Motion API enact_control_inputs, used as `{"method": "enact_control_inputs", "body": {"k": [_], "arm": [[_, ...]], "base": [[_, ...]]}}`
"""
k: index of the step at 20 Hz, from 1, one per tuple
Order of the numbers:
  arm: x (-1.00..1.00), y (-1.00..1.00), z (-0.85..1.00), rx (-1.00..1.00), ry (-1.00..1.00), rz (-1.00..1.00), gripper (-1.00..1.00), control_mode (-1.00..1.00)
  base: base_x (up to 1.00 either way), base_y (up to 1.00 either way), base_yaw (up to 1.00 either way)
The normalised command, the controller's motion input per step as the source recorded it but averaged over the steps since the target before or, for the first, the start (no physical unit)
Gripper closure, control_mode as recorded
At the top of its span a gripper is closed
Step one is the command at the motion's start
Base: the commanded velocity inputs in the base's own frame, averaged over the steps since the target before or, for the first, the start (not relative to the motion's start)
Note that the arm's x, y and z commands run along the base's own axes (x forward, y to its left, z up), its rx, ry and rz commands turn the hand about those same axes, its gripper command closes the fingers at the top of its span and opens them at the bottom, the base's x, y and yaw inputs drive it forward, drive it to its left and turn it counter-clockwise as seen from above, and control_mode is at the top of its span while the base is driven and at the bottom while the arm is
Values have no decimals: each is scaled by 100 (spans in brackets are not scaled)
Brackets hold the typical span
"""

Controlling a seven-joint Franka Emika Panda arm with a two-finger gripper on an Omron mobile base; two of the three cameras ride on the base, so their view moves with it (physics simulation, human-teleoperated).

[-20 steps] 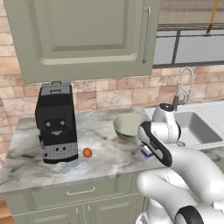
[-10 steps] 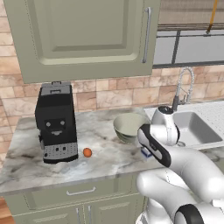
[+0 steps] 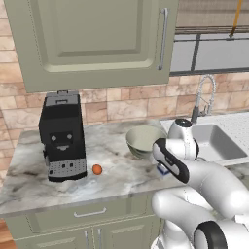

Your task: Gather the eggs and milk located in the vicinity of the sink area and place them right next to the bowl.

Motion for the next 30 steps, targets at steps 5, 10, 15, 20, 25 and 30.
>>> {"method": "enact_control_inputs", "body": {"k": [5,10,15,20,25,30], "arm": [[0,0,-12,0,2,0,100,-100],[0,0,0,0,0,0,100,-100],[0,0,0,0,-1,0,100,-100],[0,0,0,0,-5,0,100,-100],[3,0,0,0,-6,0,100,-100],[11,0,0,0,-3,0,100,-100]], "base": [[0,0,0],[0,0,0],[0,0,0],[0,0,0],[0,0,0],[0,0,0]]}}
